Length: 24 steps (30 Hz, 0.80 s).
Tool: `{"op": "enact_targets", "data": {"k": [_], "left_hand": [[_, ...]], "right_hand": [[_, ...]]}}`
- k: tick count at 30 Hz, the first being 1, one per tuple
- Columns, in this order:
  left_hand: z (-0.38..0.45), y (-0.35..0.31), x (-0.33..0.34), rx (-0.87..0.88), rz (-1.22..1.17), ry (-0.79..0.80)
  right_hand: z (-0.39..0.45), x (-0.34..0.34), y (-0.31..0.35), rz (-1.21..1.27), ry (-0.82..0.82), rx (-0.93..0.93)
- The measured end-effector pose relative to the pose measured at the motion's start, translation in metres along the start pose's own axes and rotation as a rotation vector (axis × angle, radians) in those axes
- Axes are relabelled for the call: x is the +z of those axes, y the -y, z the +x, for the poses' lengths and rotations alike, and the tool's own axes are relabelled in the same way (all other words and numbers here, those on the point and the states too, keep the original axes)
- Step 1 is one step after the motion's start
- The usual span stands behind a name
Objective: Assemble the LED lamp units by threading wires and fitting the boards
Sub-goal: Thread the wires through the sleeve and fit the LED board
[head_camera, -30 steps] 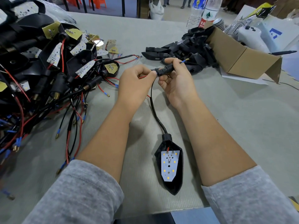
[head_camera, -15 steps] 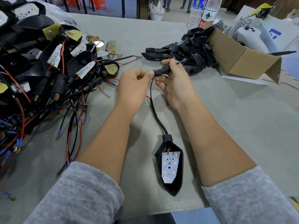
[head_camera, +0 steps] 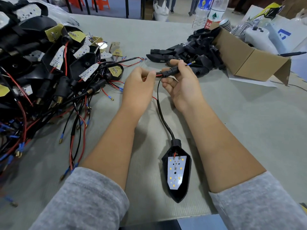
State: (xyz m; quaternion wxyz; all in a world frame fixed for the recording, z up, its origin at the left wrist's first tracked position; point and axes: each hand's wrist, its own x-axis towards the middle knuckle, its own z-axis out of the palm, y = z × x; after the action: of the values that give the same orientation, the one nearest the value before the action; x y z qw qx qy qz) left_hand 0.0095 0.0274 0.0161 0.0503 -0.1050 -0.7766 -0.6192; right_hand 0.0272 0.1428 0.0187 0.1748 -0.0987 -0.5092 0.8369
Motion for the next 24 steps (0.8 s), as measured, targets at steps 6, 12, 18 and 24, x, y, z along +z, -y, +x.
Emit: {"op": "enact_targets", "data": {"k": [6,12,18,24], "left_hand": [[0.0015,0.0019,-0.0022,0.102,0.089,0.018],[0.0018,0.0002,-0.0053,-0.006,-0.055,0.031],[0.0034,0.0023,-0.0070,-0.003,-0.074,0.023],[-0.0006,0.0036,-0.0042,0.089,-0.052,0.083]], "right_hand": [[-0.0003,0.0021,-0.0009,-0.054,0.083,0.019],[0.0015,0.0007,-0.0008,-0.005,0.013,0.025],[0.0002,0.0006,0.0003,0.062,0.029,0.022],[-0.0046,0.0017,-0.0013,-0.057,0.119,0.014]]}}
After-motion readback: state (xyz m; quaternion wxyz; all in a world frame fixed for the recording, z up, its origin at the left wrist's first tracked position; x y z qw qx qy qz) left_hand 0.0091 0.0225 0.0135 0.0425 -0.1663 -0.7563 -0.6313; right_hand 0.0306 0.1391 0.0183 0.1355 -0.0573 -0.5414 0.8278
